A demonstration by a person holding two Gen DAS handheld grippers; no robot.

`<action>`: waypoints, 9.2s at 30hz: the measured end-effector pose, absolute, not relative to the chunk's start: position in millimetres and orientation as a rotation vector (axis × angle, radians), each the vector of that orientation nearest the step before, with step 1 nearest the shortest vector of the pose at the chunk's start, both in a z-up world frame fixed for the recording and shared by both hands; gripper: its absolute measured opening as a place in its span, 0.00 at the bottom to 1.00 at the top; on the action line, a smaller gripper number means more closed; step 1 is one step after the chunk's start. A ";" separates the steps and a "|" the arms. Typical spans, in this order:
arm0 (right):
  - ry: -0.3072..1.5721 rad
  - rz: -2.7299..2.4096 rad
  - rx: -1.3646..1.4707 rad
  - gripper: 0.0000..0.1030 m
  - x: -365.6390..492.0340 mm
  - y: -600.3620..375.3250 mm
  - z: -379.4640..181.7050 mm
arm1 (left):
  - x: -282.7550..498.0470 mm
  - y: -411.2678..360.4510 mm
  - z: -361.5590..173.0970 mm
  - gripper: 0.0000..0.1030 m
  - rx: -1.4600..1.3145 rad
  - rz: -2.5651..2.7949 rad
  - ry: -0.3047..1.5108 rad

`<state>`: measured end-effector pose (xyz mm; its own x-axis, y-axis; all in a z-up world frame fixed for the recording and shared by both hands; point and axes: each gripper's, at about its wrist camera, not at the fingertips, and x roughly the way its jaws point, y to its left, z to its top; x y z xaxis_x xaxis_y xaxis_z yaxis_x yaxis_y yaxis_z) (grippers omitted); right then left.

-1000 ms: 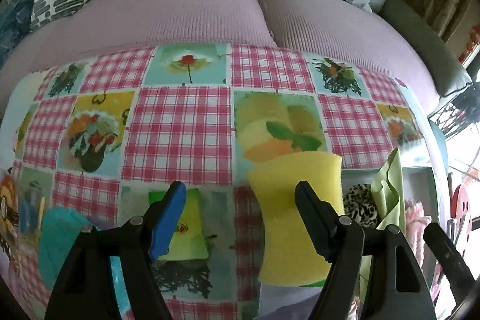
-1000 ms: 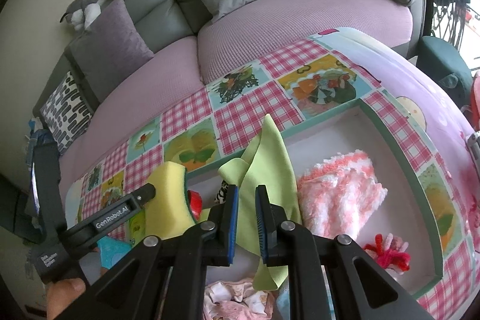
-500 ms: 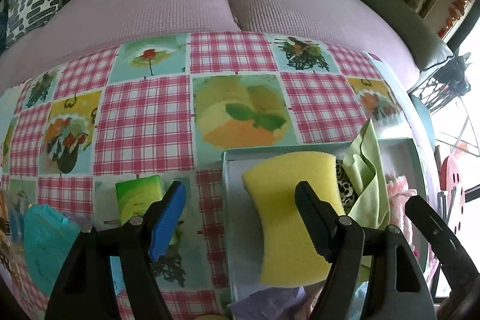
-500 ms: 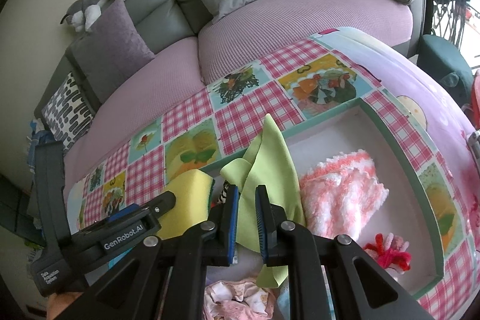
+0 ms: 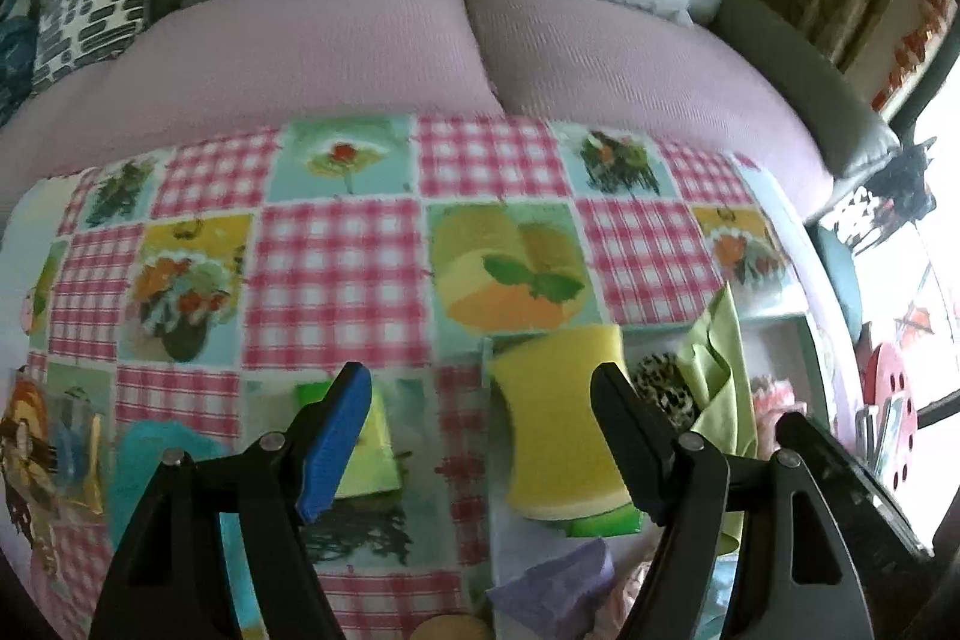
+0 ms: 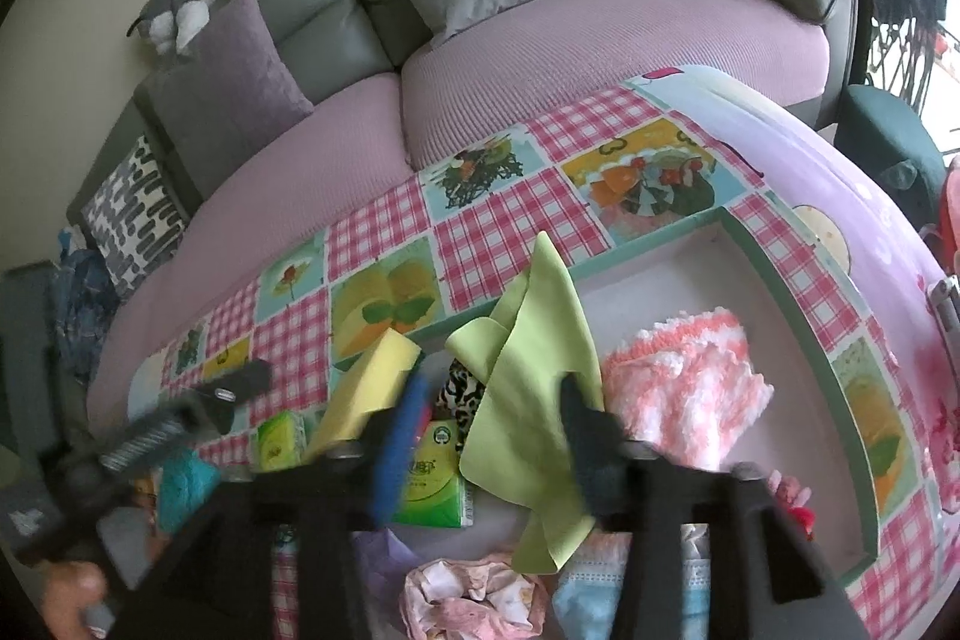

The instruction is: Organize soft objects

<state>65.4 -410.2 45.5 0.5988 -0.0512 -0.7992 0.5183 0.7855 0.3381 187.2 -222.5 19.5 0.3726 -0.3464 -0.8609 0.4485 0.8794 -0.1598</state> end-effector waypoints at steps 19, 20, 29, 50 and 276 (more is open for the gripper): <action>0.911 -0.299 0.545 0.96 87.4 -379.5 43.8 | 224.5 -65.2 41.2 0.86 -0.104 -0.186 1.018; 0.913 -0.285 0.540 0.96 88.7 -373.9 44.8 | 222.0 -63.0 41.6 0.86 -0.105 -0.185 1.016; 0.926 -0.233 0.457 0.96 75.0 -328.5 53.7 | 181.3 -52.8 40.7 0.86 -0.068 -0.213 1.004; 0.959 -0.238 0.488 0.96 34.8 -323.1 40.2 | 101.8 -98.8 -41.5 0.86 0.070 -0.351 1.201; 1.090 -0.232 0.285 1.00 -23.7 -266.6 5.1 | 37.7 -59.6 -12.5 0.92 0.208 -0.212 1.126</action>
<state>-23.7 -266.6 5.1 0.4442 -0.0448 -0.8948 0.3228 0.9397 0.1133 37.7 -59.6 -12.5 0.4142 -0.0629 -0.9080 0.2714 0.9608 0.0572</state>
